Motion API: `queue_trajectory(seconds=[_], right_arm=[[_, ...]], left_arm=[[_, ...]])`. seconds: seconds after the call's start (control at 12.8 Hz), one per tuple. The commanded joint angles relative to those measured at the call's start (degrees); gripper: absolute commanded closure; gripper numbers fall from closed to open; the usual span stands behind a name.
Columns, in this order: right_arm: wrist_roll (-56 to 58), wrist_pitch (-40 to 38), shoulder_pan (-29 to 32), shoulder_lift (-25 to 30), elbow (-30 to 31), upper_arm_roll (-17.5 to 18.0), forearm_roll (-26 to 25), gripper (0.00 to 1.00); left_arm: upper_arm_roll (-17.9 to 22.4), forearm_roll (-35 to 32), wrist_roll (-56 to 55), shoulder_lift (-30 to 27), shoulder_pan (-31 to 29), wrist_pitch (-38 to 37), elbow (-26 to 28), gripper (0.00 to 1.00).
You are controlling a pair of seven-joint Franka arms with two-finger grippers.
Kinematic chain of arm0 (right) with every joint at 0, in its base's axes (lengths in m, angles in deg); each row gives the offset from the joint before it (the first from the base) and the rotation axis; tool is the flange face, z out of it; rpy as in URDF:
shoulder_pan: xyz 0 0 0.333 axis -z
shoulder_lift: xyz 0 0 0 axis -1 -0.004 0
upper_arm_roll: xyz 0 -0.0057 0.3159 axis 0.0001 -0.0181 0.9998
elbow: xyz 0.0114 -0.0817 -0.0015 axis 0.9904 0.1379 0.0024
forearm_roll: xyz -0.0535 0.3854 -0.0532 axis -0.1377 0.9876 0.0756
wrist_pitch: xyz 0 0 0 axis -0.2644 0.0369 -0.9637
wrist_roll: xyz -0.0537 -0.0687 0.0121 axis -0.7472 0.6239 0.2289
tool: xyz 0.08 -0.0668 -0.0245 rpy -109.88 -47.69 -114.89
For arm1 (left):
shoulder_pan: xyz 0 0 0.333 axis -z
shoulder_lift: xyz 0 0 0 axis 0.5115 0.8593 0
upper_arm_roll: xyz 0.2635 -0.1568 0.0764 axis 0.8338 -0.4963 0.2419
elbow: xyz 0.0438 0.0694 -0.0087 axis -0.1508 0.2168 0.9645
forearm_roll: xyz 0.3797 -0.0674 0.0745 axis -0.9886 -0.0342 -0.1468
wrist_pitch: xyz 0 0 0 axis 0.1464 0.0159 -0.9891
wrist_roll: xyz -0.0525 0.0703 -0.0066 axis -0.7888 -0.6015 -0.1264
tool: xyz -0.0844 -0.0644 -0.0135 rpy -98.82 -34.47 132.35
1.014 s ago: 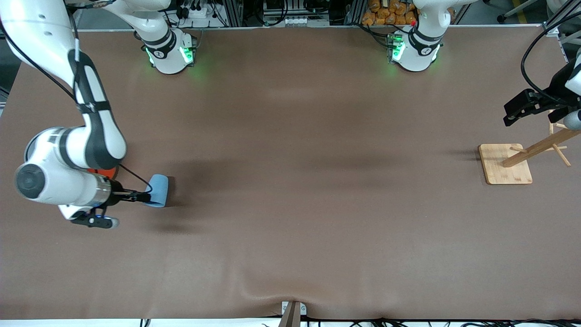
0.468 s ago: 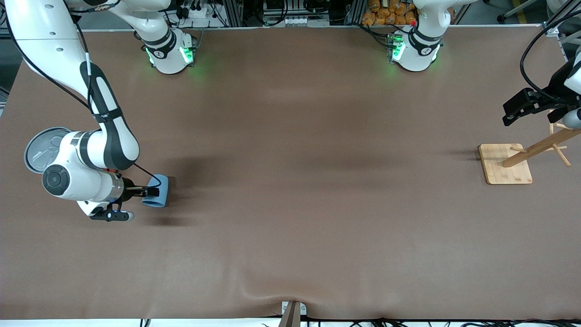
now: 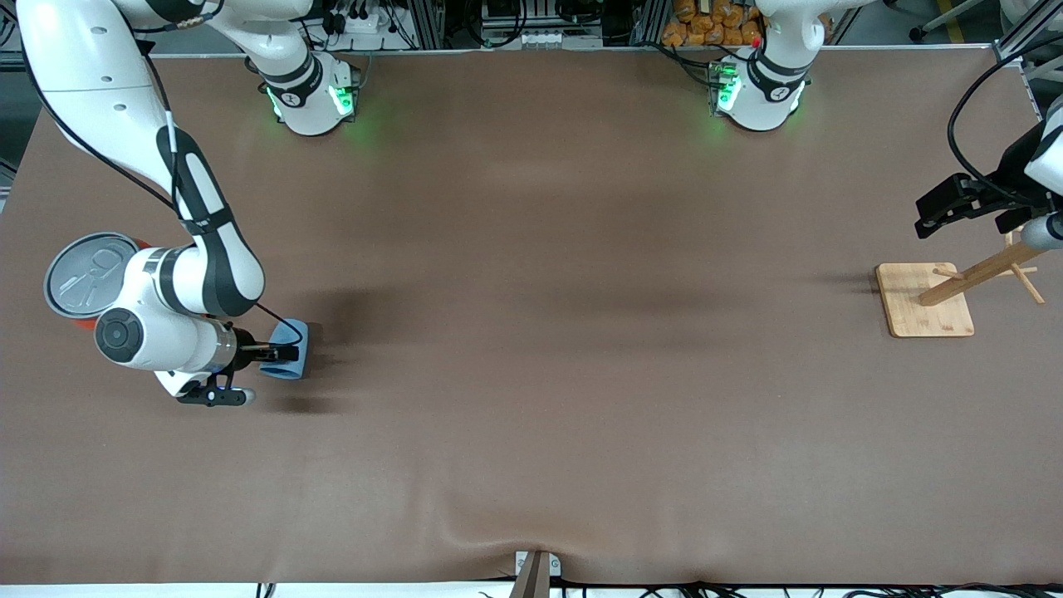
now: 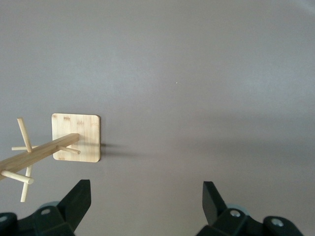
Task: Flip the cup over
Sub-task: 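Close the right gripper around the blue cup's base, then lift the blue cup with the right gripper and carry it toward the table middle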
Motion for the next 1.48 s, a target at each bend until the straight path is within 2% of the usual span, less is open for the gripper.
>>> queue_trajectory(seconds=[0.0, 0.23, 0.31, 0.55, 0.7, 1.09, 1.25, 1.4], right_arm=[[1.3, 4.2, -0.2, 0.3, 3.4, 0.3, 1.0, 0.0], [0.9, 3.6, -1.5, 1.0, 3.4, 0.3, 1.0, 0.6], [0.8, 2.2, -1.9, 1.2, 2.7, 0.3, 1.0, 0.7], [-1.0, -9.1, -5.1, 2.2, -4.4, 0.3, 1.0, 0.72], [-1.2, -14.4, -9.8, 3.3, -7.8, 0.4, 0.9, 0.72], [-1.2, -14.8, -21.0, 3.6, -12.0, 0.5, 1.0, 0.75], [-0.2, -14.8, -26.5, 3.5, -15.7, 0.4, 0.9, 0.75], [5.4, -14.6, -31.7, 2.9, -18.7, 0.2, 0.4, 0.75]], left_arm=[[0.0, 0.9, 0.2, -0.6, -0.5, -0.9, -0.9, 0.0], [-0.1, 1.0, 0.5, -0.8, -2.3, -0.9, -0.9, 0.0], [-0.1, 1.0, 0.5, -0.7, -2.3, -0.9, -0.9, 0.0], [-0.2, 1.0, -0.1, -0.1, -2.0, -0.8, -0.9, 0.0], [-0.4, 0.9, -0.3, -0.3, -2.1, -0.8, -0.9, 0.0], [-0.4, 0.9, 0.1, 0.1, -2.3, -0.5, -0.9, 0.0], [-0.4, 0.8, 0.4, 0.1, -2.3, -0.5, -0.9, 0.0], [-0.4, 0.7, 0.4, 0.1, -2.3, -0.3, -0.9, 0.0]])
